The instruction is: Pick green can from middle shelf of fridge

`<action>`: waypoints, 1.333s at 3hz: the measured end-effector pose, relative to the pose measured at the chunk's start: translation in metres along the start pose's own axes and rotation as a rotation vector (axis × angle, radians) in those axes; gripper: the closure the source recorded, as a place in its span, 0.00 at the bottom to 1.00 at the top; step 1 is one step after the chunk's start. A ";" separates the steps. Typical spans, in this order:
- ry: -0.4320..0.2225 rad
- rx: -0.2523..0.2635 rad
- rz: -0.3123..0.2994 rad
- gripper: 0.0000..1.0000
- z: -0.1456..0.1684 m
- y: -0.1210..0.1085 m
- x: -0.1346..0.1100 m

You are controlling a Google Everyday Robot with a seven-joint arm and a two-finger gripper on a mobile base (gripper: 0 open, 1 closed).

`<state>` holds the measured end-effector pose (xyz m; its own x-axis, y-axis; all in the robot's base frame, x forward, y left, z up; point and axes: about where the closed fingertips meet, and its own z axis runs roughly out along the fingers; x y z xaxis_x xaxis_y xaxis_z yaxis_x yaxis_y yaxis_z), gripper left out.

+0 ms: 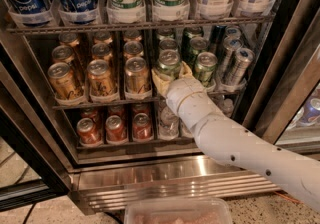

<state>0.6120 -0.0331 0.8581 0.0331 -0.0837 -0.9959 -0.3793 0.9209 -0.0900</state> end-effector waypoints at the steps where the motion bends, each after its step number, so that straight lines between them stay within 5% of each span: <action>1: 0.002 -0.004 -0.003 1.00 -0.001 0.001 -0.004; 4: -0.006 -0.021 -0.006 1.00 -0.004 0.005 -0.012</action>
Offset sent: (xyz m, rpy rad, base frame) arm -0.1127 0.0274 0.1663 -0.1878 0.0156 0.0974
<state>0.6060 -0.0290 0.8696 0.0410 -0.0864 -0.9954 -0.3985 0.9122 -0.0956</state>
